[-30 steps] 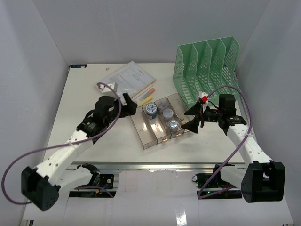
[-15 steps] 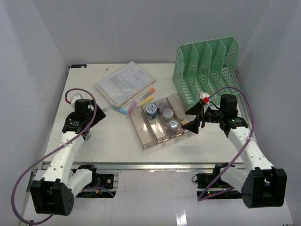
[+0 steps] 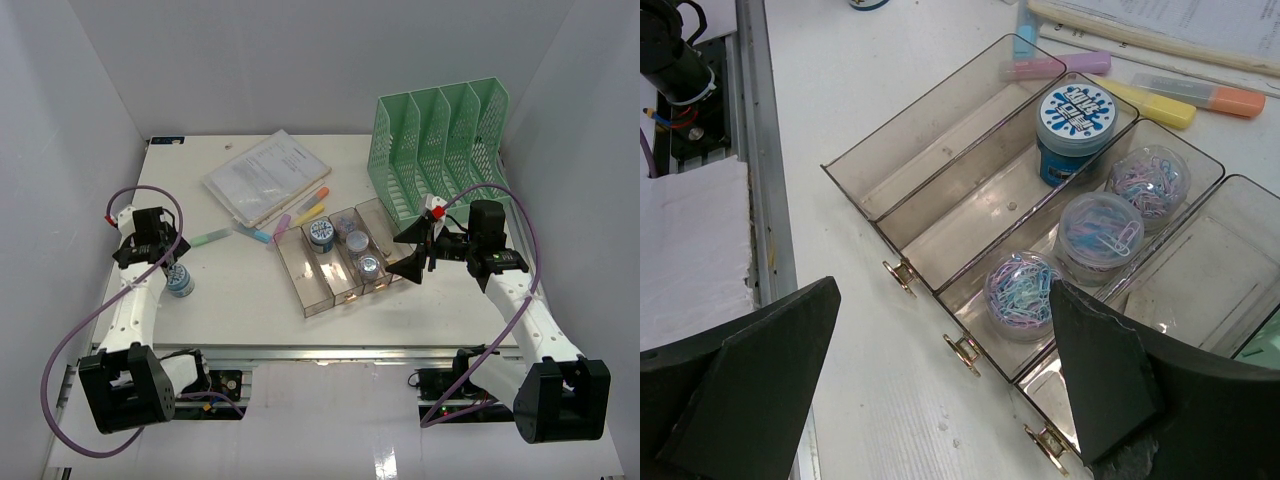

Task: Organize the desk

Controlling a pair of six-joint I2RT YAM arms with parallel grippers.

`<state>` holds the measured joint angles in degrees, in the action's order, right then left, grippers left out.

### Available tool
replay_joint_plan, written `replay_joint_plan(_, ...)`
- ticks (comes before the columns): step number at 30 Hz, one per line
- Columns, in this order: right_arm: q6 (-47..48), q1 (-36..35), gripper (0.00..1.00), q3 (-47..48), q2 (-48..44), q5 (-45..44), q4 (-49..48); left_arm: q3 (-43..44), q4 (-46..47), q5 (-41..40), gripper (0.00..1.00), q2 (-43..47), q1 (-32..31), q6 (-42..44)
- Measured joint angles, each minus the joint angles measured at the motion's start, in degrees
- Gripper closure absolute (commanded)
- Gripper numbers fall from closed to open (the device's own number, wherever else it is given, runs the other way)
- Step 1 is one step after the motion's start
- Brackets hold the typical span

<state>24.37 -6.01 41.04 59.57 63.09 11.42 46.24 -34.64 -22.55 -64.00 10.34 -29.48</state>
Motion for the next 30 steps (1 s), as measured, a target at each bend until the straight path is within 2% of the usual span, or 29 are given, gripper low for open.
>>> replay_joint_plan(10,0.0,0.0,0.08,0.0,0.0,0.0,-0.1,-1.0,1.8,5.8,0.02,-6.2,2.0,1.5)
replay_joint_plan(16,0.0,0.0,0.08,0.0,0.0,0.0,-0.6,-2.0,1.4,7.5,0.14,-8.2,2.8,1.0)
replay_joint_plan(21,0.0,0.0,0.08,0.0,0.0,-0.1,-0.9,-2.0,1.4,8.7,0.16,-9.5,3.1,0.4)
replay_joint_plan(24,0.0,0.0,0.09,0.0,0.0,-0.2,-0.9,-2.2,1.6,9.4,0.25,-9.8,3.2,0.1)
replay_joint_plan(28,0.0,0.0,0.09,0.0,0.0,-0.3,-0.9,-2.6,2.1,10.0,0.31,-9.9,3.3,0.0)
replay_joint_plan(30,0.0,0.0,0.09,0.0,0.0,-0.4,-0.9,-2.7,2.3,10.1,0.43,-9.9,3.3,0.0)
